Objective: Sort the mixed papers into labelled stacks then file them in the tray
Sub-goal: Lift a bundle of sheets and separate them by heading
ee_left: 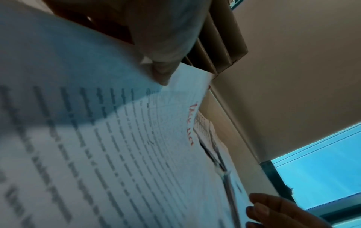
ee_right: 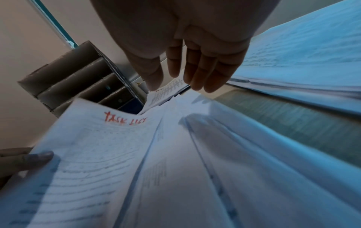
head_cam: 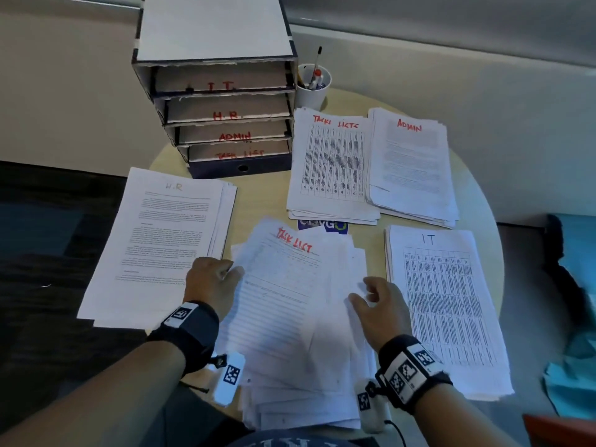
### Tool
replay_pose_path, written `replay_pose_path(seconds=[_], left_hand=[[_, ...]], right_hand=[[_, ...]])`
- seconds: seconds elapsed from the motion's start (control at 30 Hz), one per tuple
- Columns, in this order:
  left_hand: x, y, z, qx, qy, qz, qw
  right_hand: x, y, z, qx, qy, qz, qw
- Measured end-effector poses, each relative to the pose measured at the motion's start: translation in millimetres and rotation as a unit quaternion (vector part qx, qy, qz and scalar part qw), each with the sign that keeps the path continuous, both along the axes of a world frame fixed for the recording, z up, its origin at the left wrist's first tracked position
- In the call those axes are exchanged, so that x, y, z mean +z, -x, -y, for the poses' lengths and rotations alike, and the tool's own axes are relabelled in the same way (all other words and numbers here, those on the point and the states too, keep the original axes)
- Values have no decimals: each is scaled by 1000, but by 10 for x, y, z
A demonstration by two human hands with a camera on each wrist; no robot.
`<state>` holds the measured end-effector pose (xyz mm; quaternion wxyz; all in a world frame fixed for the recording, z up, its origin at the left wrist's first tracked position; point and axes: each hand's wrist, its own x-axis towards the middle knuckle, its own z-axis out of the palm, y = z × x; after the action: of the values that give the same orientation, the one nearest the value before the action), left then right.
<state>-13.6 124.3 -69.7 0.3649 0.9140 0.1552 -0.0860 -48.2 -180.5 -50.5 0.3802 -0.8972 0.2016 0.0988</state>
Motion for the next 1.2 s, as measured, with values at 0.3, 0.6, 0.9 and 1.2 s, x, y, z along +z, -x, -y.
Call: replay_pose_path(seconds=[0.3, 0.6, 0.9, 1.2], left_hand=[[382, 299, 68, -116, 325, -178, 921], [87, -88, 307, -91, -94, -195, 972], [-45, -6, 273, -14, -23, -104, 994], [82, 65, 63, -58, 50, -45, 996]], right_hand=[[-24, -52, -22, -90, -265, 14, 960], [-79, 204, 204, -136, -291, -22, 947], [-44, 310, 380, -114, -279, -54, 952], [27, 274, 286, -62, -287, -40, 955]])
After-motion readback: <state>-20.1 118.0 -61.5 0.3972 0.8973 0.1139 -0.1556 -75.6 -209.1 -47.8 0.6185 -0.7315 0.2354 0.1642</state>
